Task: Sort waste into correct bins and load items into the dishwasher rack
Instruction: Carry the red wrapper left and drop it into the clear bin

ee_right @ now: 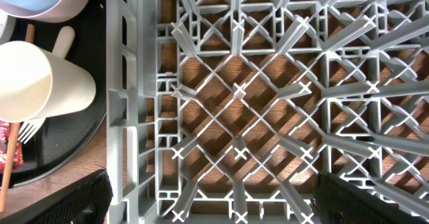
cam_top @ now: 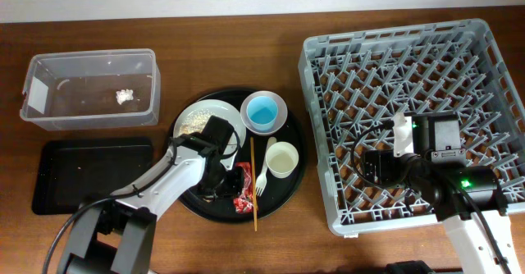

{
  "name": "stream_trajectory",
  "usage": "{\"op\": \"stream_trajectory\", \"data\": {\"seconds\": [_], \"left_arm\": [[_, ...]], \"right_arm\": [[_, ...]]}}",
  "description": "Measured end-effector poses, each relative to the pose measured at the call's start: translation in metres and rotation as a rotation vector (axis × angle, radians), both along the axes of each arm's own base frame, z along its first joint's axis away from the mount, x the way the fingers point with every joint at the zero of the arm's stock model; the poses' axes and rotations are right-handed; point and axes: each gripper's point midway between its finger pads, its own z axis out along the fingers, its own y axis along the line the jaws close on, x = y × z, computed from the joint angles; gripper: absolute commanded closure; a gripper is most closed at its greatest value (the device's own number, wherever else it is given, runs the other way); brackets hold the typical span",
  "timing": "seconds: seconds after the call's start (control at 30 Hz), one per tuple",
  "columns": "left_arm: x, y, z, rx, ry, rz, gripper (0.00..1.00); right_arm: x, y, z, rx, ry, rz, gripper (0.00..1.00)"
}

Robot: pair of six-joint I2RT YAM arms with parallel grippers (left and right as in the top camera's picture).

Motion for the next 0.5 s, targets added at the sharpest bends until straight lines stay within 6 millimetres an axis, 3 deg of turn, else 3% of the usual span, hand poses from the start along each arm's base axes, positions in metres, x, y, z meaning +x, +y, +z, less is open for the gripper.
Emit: {"op": "stream_trajectory", "data": {"seconds": [0.23, 0.37, 0.5], "left_arm": [[-0.004, 0.001, 0.003, 0.007, 0.022, -0.012, 1.0], [0.014, -0.003, 0.028, 0.001, -0.016, -0.037, 1.0], [0.033, 0.007, 0.054, 0.047, -0.063, -0.024, 1.0]], "right_arm": [[0.0, 0.0, 0.0, 0.0, 0.001, -0.001, 0.01], [0.0, 0.0, 0.0, 0.0, 0.001, -0.001, 0.01], [0.0, 0.0, 0.0, 0.0, 0.0, -0.001, 0.01]]}}
